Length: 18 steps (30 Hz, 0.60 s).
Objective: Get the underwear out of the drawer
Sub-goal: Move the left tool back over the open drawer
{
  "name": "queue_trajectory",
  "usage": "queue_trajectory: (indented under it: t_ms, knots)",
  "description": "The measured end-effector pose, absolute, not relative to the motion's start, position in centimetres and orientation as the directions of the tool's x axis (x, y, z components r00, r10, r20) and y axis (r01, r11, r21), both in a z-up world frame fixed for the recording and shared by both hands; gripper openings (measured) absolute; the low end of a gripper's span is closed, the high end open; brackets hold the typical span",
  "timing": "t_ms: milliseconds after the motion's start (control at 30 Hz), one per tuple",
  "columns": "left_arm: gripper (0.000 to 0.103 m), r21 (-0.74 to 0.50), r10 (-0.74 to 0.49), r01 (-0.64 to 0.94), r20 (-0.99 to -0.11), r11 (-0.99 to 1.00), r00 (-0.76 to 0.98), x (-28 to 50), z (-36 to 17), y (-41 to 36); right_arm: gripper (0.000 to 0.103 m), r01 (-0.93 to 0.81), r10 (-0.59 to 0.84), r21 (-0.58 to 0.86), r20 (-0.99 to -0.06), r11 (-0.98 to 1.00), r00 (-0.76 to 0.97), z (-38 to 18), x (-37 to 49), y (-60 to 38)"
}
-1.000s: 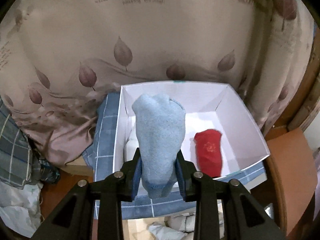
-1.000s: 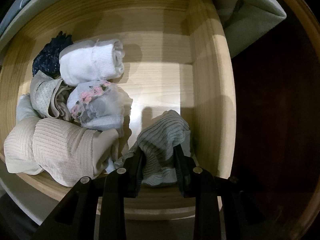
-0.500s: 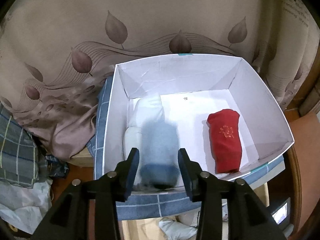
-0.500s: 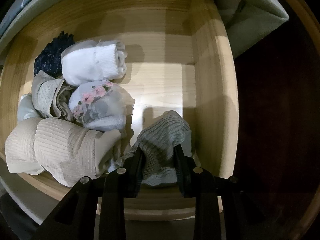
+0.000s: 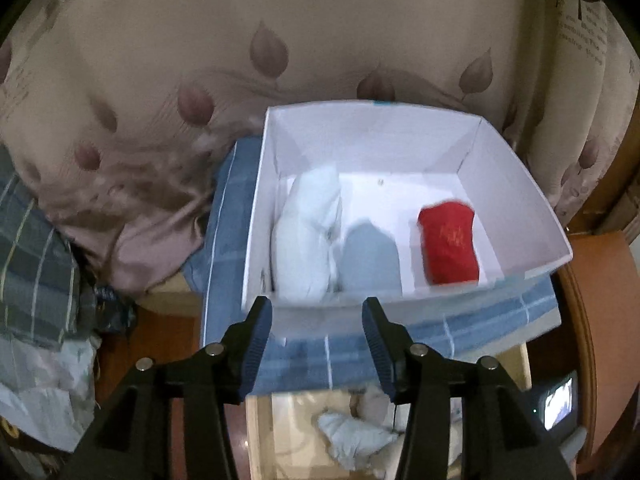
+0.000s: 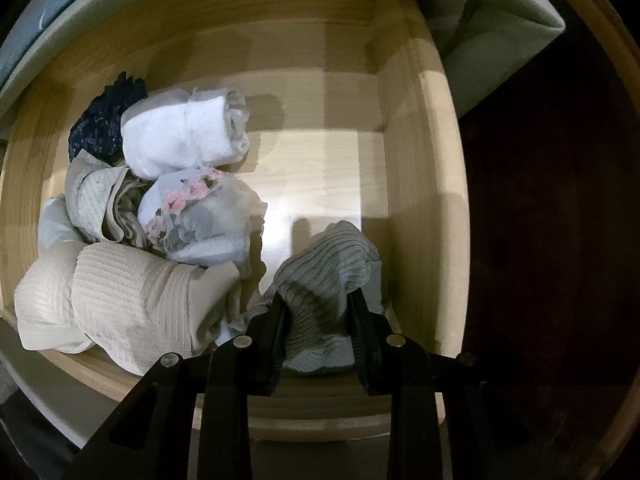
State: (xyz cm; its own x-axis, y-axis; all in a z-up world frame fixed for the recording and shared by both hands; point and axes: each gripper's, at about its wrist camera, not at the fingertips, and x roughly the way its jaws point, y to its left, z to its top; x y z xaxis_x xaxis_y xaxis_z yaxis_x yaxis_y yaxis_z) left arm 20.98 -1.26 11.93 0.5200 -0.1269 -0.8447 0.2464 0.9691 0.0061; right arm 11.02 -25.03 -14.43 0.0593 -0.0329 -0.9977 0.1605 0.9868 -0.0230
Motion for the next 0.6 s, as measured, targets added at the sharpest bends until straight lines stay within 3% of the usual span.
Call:
queue_trajectory:
  t_ms: [600]
  knots:
    - [0.048, 0.019, -0.028, 0.106, -0.905, 0.994, 0.424, 10.9, -0.9, 2.5, 0.026, 0.189, -0.010, 0.017, -0.990, 0.982, 0.139, -12.9, 10.0, -26.8]
